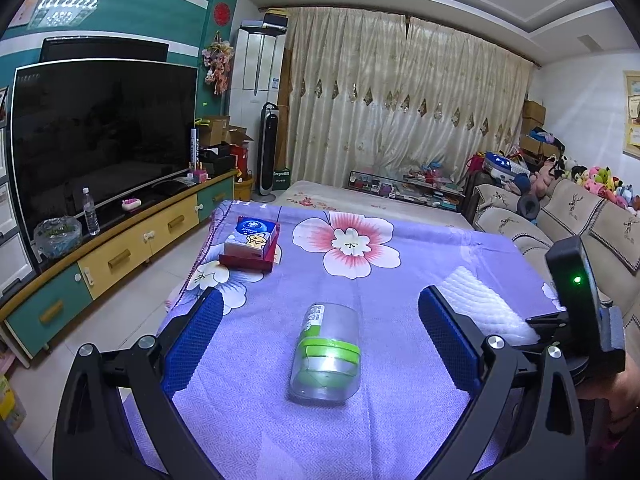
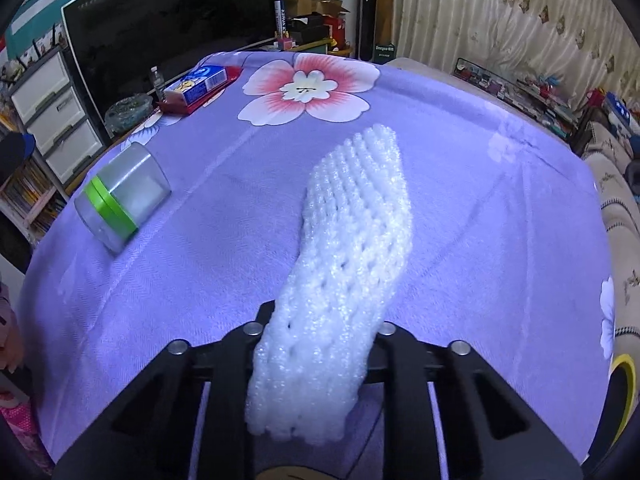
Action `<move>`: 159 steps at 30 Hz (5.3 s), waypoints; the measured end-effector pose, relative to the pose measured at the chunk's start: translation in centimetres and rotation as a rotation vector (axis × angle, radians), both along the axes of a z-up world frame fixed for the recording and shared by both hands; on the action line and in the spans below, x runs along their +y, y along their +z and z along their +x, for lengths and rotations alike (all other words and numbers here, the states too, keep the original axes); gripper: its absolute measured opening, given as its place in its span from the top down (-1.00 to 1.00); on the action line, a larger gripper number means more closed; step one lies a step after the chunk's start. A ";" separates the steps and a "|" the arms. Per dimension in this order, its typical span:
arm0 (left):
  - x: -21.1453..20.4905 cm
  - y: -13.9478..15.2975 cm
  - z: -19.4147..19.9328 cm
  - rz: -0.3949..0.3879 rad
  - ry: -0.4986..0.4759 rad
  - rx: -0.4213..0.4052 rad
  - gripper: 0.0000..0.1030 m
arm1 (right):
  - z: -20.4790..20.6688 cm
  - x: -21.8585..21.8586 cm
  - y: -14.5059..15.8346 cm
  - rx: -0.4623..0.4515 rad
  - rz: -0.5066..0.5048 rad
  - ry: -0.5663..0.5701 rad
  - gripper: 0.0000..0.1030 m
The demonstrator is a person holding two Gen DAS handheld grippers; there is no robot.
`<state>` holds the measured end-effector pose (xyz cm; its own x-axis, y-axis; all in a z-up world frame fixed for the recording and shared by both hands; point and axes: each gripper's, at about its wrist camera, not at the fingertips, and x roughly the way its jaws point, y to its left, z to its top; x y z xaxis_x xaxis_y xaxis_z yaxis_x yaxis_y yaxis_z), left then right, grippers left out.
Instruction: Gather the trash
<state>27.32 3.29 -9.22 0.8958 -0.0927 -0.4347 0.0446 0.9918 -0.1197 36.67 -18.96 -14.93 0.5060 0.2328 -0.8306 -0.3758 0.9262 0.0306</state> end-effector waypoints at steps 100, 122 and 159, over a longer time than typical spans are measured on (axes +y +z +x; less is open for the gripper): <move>-49.6 -0.2 3.7 0.183 -0.905 0.397 0.03 | -26.5 -45.2 0.9 -0.221 0.031 -0.971 -0.21; -53.4 -1.6 4.3 0.161 -0.820 0.334 -0.85 | -27.8 -41.9 2.5 -0.253 0.061 -0.914 -0.31; -10.2 8.3 -17.1 0.097 -0.104 -0.006 -0.90 | -32.5 -23.5 11.5 -0.469 0.061 -0.595 -0.75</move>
<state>10.27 -6.91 -0.93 0.8861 -0.1434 -0.4408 0.1487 0.9886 -0.0227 4.17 -42.47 -3.46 0.8575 -0.1510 -0.4918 0.2001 0.9786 0.0486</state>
